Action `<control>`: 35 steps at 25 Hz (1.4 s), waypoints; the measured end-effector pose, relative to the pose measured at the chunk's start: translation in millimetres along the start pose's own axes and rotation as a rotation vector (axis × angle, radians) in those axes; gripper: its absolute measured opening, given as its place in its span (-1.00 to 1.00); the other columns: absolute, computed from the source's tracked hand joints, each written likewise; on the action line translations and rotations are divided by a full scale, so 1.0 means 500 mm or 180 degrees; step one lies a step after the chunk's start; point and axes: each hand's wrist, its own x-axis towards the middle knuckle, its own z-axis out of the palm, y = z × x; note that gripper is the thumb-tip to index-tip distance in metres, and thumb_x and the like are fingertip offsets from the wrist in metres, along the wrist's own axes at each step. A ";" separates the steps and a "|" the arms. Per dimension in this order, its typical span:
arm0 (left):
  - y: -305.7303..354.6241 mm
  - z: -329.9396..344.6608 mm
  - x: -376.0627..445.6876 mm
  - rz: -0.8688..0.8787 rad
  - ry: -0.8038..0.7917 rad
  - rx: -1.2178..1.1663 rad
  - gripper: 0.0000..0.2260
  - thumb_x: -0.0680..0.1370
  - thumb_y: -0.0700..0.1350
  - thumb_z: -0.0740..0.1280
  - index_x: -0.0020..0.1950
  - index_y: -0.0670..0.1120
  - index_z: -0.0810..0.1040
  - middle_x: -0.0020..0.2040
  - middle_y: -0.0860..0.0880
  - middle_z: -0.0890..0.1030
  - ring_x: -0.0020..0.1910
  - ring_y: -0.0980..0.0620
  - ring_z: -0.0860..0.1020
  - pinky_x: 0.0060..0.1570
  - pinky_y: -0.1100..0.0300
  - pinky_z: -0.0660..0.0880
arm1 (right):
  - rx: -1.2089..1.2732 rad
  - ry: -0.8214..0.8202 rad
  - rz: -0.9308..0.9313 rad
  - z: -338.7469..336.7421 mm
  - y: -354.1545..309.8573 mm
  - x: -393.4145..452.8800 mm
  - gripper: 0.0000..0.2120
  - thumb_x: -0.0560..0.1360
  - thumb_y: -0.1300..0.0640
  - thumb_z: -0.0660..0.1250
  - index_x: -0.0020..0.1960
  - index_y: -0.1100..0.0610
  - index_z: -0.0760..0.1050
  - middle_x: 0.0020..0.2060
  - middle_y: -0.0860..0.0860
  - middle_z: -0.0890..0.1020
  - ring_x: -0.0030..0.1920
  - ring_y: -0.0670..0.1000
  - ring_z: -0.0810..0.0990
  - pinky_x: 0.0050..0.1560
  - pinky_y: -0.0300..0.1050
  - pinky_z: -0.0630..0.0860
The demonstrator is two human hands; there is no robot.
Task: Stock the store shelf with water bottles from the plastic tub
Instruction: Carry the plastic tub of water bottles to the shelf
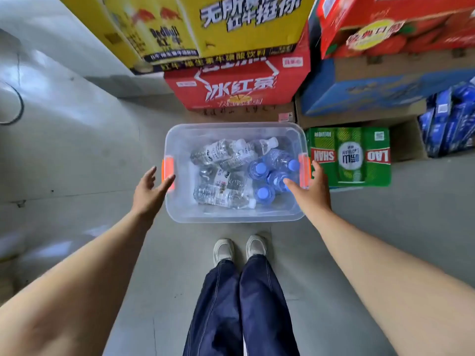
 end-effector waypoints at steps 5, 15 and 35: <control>-0.033 0.049 0.099 -0.0122 0.0118 0.0014 -0.39 0.52 0.03 0.36 0.50 -0.03 0.22 0.45 -0.16 0.33 0.42 -0.02 0.33 0.36 0.12 0.27 | -0.0158 0.0743 0.0576 0.066 0.083 0.079 -0.22 0.39 -0.02 0.47 0.48 0.07 0.17 0.37 0.10 0.33 0.35 0.12 0.37 0.28 -0.12 0.30; -0.048 0.102 0.142 -0.0063 0.0434 -0.0287 -0.53 0.50 -0.04 0.39 0.39 -0.05 0.39 0.02 -0.06 0.52 -0.03 0.01 0.50 0.07 0.18 0.43 | 0.0143 0.0864 0.0701 0.098 0.131 0.143 -0.34 0.38 -0.06 0.46 0.39 0.07 0.30 0.30 0.04 0.44 0.26 0.07 0.46 0.28 -0.01 0.40; 0.078 0.170 0.036 0.0647 0.0582 0.1452 -0.50 0.46 0.10 0.40 -0.44 -0.12 0.20 -0.50 -0.06 0.23 -0.40 -0.10 0.24 -0.38 0.04 0.12 | 0.0748 0.1809 0.2232 -0.057 0.241 -0.037 -0.47 0.37 -0.29 0.36 -0.34 0.20 0.45 -0.34 0.15 0.52 -0.26 0.17 0.48 -0.20 -0.07 0.38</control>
